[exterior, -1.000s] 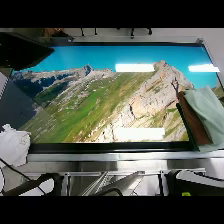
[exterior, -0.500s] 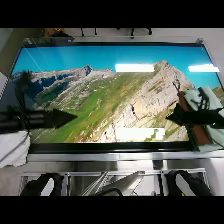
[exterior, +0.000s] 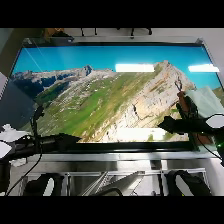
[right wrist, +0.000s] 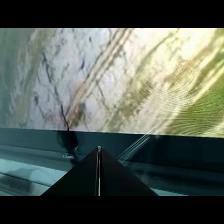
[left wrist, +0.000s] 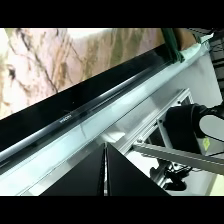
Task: Fold the shirts.
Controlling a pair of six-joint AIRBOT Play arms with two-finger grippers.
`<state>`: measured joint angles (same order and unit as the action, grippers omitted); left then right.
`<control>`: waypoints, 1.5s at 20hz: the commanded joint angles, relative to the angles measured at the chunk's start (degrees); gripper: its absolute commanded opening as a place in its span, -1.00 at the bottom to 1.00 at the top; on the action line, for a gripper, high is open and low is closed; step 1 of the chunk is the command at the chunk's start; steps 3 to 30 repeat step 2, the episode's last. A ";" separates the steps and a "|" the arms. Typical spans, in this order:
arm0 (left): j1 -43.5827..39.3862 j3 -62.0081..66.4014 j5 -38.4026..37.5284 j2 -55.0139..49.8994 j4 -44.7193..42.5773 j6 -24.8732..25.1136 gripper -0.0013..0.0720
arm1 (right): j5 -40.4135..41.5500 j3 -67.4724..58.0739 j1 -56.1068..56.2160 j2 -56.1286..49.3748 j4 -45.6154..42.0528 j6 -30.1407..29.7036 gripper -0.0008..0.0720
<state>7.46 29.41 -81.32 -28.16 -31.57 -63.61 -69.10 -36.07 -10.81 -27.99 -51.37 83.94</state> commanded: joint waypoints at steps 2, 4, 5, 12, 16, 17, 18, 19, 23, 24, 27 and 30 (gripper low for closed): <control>0.02 -0.94 0.52 4.04 -0.39 0.09 -0.91 | 0.11 0.20 0.17 0.11 0.17 0.02 -0.93; 0.02 -0.94 0.52 4.04 -0.39 0.09 -0.91 | 0.11 0.20 0.17 0.11 0.17 0.02 -0.93; 0.02 -0.94 0.52 4.04 -0.39 0.09 -0.91 | 0.11 0.20 0.17 0.11 0.17 0.02 -0.93; 0.02 -0.94 0.52 4.04 -0.39 0.09 -0.91 | 0.11 0.20 0.17 0.11 0.17 0.02 -0.93; 0.02 -0.94 0.52 4.04 -0.39 0.09 -0.91 | 0.11 0.20 0.17 0.11 0.17 0.02 -0.93; 0.02 -0.94 0.52 4.04 -0.39 0.09 -0.91 | 0.11 0.20 0.17 0.11 0.17 0.02 -0.93; 0.02 -0.94 0.52 4.04 -0.39 0.09 -0.91 | 0.11 0.20 0.17 0.11 0.17 0.02 -0.93; 0.02 -0.94 0.52 4.04 -0.39 0.09 -0.91 | 0.11 0.20 0.17 0.11 0.17 0.02 -0.93; 0.02 -0.94 0.52 4.04 -0.39 0.09 -0.91 | 0.11 0.20 0.17 0.11 0.17 0.02 -0.93; 0.02 -0.94 0.52 4.04 -0.39 0.09 -0.91 | 0.11 0.20 0.17 0.11 0.17 0.02 -0.93; 0.02 -0.94 0.52 4.04 -0.39 0.09 -0.91 | 0.11 0.20 0.17 0.11 0.17 0.02 -0.93; 0.02 -0.94 0.52 4.04 -0.39 0.09 -0.91 | 0.11 0.20 0.17 0.11 0.17 0.02 -0.93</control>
